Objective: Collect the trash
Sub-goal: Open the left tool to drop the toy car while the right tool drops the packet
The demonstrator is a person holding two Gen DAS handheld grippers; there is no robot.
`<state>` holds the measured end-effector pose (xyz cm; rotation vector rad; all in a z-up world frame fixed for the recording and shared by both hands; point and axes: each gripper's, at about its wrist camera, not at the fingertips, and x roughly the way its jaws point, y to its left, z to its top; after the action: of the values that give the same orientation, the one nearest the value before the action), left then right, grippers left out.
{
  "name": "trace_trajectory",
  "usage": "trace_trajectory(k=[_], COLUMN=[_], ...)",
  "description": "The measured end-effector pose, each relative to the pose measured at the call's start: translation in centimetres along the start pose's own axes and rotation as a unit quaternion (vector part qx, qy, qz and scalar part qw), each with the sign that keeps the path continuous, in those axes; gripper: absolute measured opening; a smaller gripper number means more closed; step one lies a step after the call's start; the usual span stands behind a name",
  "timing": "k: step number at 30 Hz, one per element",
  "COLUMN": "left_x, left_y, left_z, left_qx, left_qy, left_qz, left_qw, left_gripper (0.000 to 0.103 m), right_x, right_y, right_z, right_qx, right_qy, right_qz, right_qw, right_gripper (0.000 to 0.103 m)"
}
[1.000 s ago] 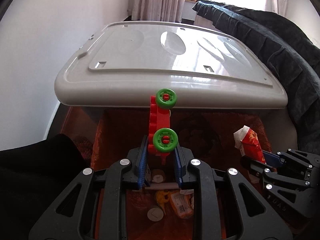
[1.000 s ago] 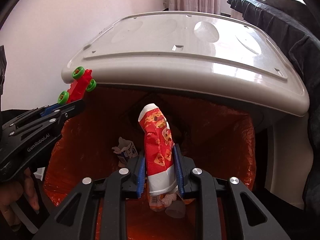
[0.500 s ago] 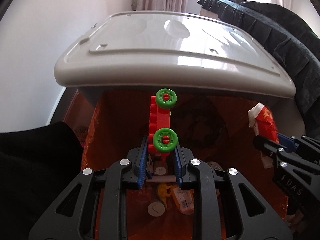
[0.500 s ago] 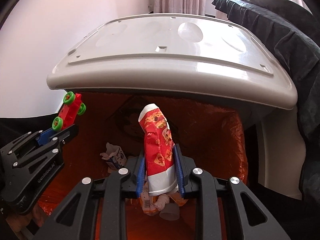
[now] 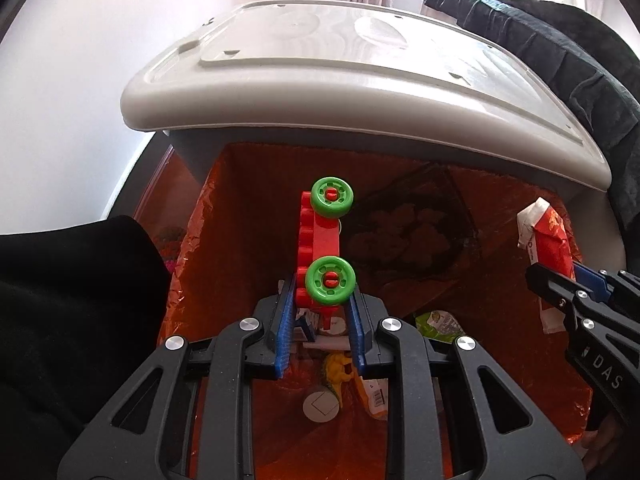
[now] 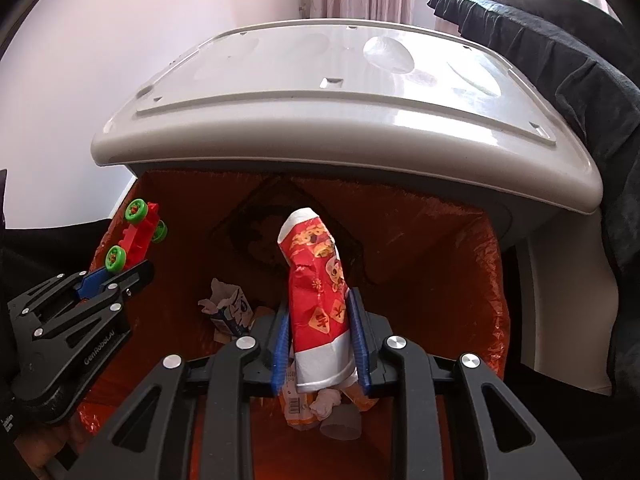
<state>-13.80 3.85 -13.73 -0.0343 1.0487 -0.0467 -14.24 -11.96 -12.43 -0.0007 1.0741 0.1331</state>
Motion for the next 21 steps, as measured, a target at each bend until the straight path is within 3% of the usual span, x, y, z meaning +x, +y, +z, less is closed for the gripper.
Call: trace_trajectory(k=[5,7,8,10,13,21], left_x=[-0.15,-0.35,-0.43,-0.56,-0.32,-0.40], left_y=[-0.25,-0.24,-0.19,-0.28,-0.49,-0.67], left_z=[0.14,0.27,0.29,0.38,0.44,0.45], left_qx=[-0.001,-0.004,-0.005,-0.006,-0.004,0.003], left_qy=[0.002,-0.003,-0.006,-0.009,0.002,0.002], left_qz=[-0.004,0.005,0.015,0.028,0.039,0.040], left_qw=[1.0000,1.0000,0.9999,0.9996,0.9992,0.9992], left_gripper=[0.027,0.051,0.056,0.068,0.070,0.070], right_x=[0.16,0.14,0.03,-0.21,-0.32,-0.44], right_y=[-0.14,-0.20,-0.24,-0.35,-0.64,-0.93], right_z=[-0.09,-0.13,-0.12,-0.06,0.10,0.21], right_qx=[0.005,0.010,0.012,0.016,0.022,0.029], right_qy=[0.002,0.000,-0.004,-0.012,-0.015,-0.016], right_qz=[0.002,-0.002,-0.007,-0.014,-0.015,-0.013], right_qw=[1.000,1.000,1.000,1.000,1.000,0.999], right_gripper=[0.037,0.052,0.062,0.068,0.073,0.073])
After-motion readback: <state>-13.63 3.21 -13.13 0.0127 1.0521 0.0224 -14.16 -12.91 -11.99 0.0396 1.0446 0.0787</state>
